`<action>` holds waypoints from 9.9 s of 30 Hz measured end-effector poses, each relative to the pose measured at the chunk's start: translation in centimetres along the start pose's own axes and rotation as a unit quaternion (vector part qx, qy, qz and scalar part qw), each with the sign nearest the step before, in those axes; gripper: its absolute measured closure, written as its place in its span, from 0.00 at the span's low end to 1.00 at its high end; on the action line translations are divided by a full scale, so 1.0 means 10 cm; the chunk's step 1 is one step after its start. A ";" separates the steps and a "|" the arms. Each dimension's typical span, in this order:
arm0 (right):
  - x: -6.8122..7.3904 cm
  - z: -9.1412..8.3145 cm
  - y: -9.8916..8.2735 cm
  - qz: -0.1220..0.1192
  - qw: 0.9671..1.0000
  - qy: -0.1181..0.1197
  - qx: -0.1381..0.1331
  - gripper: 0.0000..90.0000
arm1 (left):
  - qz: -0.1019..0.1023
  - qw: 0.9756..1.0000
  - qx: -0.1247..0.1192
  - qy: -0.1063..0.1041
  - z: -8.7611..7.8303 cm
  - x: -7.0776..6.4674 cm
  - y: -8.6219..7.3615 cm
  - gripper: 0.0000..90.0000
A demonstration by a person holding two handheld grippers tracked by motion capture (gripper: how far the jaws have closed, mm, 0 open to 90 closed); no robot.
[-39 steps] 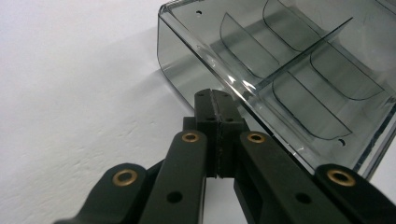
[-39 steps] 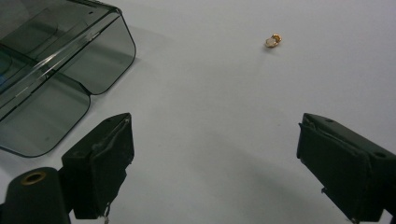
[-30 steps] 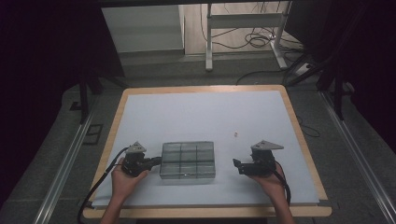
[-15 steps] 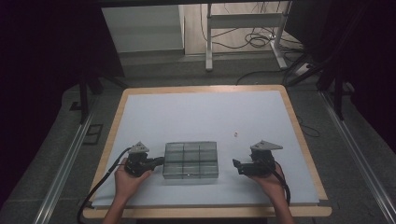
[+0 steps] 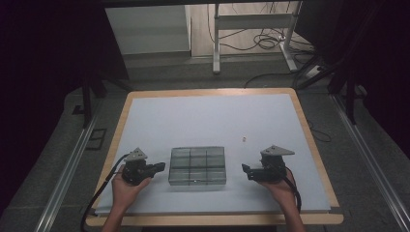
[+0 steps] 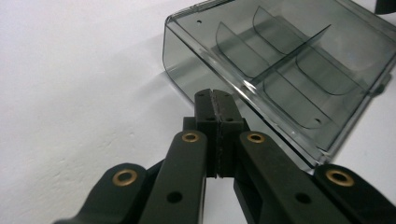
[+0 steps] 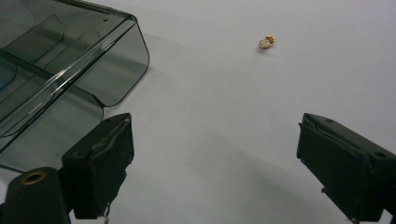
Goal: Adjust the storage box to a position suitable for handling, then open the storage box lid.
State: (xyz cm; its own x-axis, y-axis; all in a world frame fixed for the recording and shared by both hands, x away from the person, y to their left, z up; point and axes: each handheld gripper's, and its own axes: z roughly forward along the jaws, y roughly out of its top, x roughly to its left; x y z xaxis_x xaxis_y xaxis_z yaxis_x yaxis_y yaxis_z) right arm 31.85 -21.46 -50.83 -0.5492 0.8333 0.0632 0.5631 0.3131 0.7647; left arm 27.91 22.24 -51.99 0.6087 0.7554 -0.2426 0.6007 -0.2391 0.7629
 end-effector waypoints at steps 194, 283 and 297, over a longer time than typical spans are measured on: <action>0.07 0.06 -0.01 -0.006 1.000 0.002 -0.006 0.13 | 0.029 0.998 -0.054 -0.033 -0.16 -0.30 0.38 1.00; 0.72 0.22 0.67 -0.106 0.985 0.098 -0.092 0.55 | 0.032 0.997 -0.059 -0.033 -0.16 -0.29 0.33 0.86; 0.69 0.24 0.71 -0.104 0.985 0.103 -0.094 0.58 | 0.036 0.999 -0.035 0.003 -0.19 -0.22 0.23 0.61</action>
State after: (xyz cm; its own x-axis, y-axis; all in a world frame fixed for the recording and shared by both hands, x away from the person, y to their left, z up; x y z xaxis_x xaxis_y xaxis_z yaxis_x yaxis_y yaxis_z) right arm 33.51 -12.45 -46.50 -0.7644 0.6447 0.0065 0.3122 0.3613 0.8786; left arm 26.97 21.13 -48.58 0.6458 0.7412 -0.1831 0.5184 -0.2496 0.8179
